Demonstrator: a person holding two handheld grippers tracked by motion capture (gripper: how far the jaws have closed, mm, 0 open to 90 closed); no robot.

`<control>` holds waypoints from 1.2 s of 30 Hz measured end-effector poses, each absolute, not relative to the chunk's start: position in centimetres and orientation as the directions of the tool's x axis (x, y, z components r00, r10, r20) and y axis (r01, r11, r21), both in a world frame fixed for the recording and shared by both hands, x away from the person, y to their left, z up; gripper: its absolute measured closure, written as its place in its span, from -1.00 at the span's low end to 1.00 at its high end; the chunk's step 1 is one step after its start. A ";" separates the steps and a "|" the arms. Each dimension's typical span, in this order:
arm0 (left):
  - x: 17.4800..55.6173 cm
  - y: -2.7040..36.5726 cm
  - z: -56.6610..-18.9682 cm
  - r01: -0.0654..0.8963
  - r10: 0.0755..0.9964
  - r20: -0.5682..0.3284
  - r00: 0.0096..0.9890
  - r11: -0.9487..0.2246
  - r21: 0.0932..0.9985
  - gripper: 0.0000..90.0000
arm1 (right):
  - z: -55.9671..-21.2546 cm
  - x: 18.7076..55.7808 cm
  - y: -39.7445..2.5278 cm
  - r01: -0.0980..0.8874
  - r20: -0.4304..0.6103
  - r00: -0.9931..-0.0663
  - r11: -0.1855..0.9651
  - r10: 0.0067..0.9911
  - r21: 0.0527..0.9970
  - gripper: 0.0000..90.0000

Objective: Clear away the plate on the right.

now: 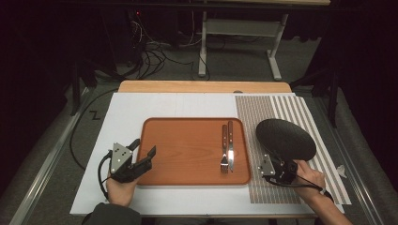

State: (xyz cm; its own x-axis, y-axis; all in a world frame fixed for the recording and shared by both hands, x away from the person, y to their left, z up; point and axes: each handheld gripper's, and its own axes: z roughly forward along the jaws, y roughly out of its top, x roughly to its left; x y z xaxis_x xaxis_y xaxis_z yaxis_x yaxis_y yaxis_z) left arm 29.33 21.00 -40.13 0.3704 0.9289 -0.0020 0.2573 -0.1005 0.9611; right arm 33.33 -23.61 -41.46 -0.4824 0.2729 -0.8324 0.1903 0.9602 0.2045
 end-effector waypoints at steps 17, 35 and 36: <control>29.4 21.1 -40.2 0.263 0.931 -0.006 0.366 -0.097 0.960 -0.18 | -40.4 32.4 -20.4 0.045 -0.880 -0.446 0.986 0.163 0.160 0.98; 29.3 21.2 -40.1 0.262 0.932 -0.009 0.363 -0.093 0.961 -0.18 | -39.0 30.6 -13.3 -0.156 -0.890 -0.447 0.972 0.089 0.175 0.98; 29.3 21.2 -40.1 0.261 0.932 -0.009 0.364 -0.092 0.961 -0.18 | -39.0 30.5 -12.9 -0.161 -0.889 -0.449 0.972 0.085 0.174 0.98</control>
State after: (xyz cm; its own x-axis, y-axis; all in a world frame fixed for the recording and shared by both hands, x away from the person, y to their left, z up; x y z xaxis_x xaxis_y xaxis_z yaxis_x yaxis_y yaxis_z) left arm 29.29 21.21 -40.15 0.3635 0.9315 -0.0095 0.2612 -0.0922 0.9609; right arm 30.48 -12.93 -38.96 -0.4494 0.0845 -0.8893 -0.1608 0.9716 0.1736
